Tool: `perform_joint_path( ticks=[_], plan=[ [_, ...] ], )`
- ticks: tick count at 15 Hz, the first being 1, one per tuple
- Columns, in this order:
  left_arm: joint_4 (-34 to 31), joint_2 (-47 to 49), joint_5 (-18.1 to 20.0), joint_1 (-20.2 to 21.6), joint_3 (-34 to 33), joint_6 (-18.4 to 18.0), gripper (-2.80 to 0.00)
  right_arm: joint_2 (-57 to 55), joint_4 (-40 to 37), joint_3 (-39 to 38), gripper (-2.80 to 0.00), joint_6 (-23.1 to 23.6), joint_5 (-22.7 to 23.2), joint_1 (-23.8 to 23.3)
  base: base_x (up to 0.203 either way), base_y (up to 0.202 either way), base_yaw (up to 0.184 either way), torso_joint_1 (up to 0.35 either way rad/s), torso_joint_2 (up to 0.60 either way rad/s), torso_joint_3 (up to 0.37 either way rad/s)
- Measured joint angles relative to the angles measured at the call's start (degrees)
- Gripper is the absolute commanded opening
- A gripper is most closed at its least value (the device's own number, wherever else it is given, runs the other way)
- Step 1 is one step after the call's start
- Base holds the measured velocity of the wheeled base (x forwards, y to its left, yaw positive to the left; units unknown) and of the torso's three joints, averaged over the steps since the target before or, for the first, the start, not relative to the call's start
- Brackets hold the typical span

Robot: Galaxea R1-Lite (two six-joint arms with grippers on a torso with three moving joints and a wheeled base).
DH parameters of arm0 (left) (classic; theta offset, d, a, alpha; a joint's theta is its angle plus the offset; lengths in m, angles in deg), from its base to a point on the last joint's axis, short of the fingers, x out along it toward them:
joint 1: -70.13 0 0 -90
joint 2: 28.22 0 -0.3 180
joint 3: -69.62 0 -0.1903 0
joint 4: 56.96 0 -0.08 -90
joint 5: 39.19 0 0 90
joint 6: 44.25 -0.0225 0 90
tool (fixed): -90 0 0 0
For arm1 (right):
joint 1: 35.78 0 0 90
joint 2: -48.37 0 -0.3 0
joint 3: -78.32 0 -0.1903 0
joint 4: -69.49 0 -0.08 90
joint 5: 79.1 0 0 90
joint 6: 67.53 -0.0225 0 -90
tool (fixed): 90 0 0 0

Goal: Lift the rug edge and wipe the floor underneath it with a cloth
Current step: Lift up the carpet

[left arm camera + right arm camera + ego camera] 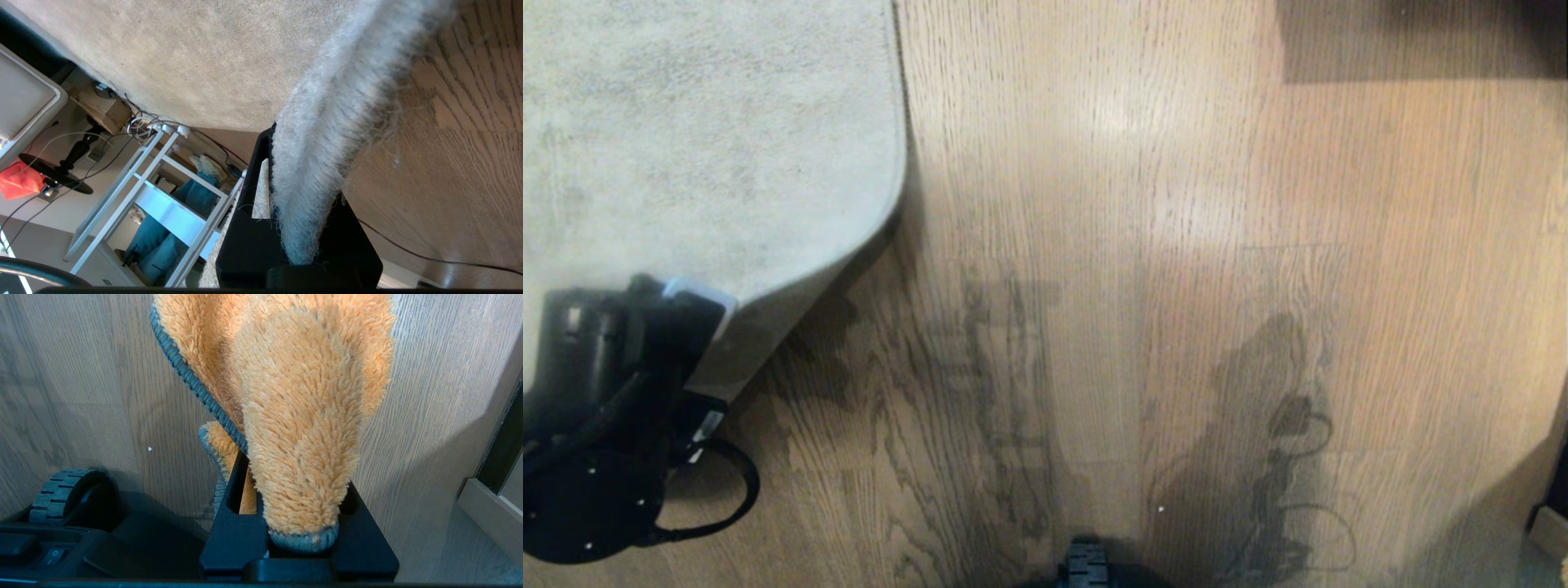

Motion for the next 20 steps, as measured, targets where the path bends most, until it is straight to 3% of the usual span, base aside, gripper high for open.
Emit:
perform_joint_path(
  ticks=[12,20],
  plan=[
    [0.1,-0.2,0.1,-0.2,-1.6,0.1,-2.80,0.0,0.0,0.0,-2.80,0.0,0.0,0.0,0.000,0.000,0.000,0.000,0.00,0.000],
    [0.2,-0.4,0.1,-0.2,-1.8,0.2,-2.80,0.0,0.0,0.0,-2.80,0.0,0.0,0.0,0.000,0.183,-0.003,0.002,0.00,0.003]
  ],
)
